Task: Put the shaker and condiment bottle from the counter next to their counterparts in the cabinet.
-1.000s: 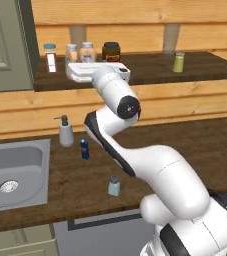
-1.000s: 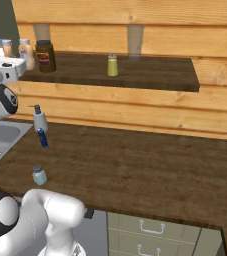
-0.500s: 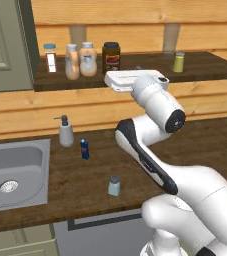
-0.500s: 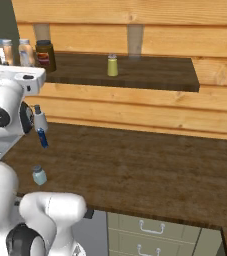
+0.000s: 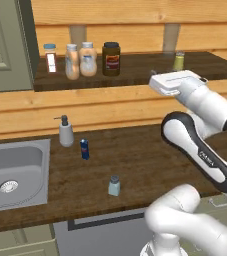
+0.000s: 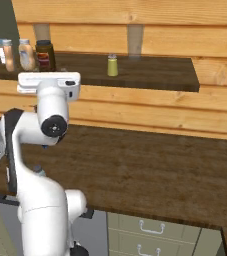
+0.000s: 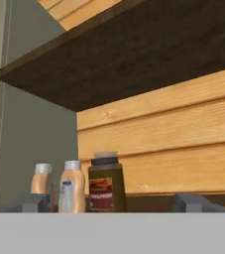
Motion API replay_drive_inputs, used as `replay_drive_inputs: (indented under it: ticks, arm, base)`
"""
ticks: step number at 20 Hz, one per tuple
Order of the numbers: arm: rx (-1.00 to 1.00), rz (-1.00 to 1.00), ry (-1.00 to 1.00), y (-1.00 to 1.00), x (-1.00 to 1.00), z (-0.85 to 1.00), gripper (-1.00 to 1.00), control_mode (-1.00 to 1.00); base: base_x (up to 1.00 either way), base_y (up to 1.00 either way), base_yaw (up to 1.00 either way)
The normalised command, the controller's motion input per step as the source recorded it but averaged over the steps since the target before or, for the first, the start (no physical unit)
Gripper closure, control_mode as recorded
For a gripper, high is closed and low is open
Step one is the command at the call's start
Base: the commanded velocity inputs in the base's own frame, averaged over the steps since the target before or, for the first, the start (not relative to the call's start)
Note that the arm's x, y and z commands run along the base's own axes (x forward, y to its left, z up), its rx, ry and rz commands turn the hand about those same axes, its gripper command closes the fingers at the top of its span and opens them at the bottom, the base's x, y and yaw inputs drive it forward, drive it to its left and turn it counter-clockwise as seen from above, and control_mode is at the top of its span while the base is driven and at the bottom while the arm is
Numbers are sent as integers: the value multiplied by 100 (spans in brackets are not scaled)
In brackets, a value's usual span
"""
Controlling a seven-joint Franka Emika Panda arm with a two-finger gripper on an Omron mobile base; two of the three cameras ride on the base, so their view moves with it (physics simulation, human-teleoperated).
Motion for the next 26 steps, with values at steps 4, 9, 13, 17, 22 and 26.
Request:
replay_drive_inputs:
  ticks: [4,9,13,17,22,26]
  arm:
    - [0,26,-9,-100,-8,0,-100,-100]
    - [-1,42,-23,-98,-45,0,-100,-100]
    - [-18,56,-17,-65,-68,0,-100,-100]
    - [-26,55,-13,-54,-86,0,-100,-100]
    - [-38,43,-6,-35,-100,0,-100,-100]
    - [-48,28,-4,-13,-100,-17,-100,-100]
  base:
    - [0,0,0]
    - [0,0,0]
    - [0,0,0]
    - [0,0,0]
    - [0,0,0]
    - [0,0,0]
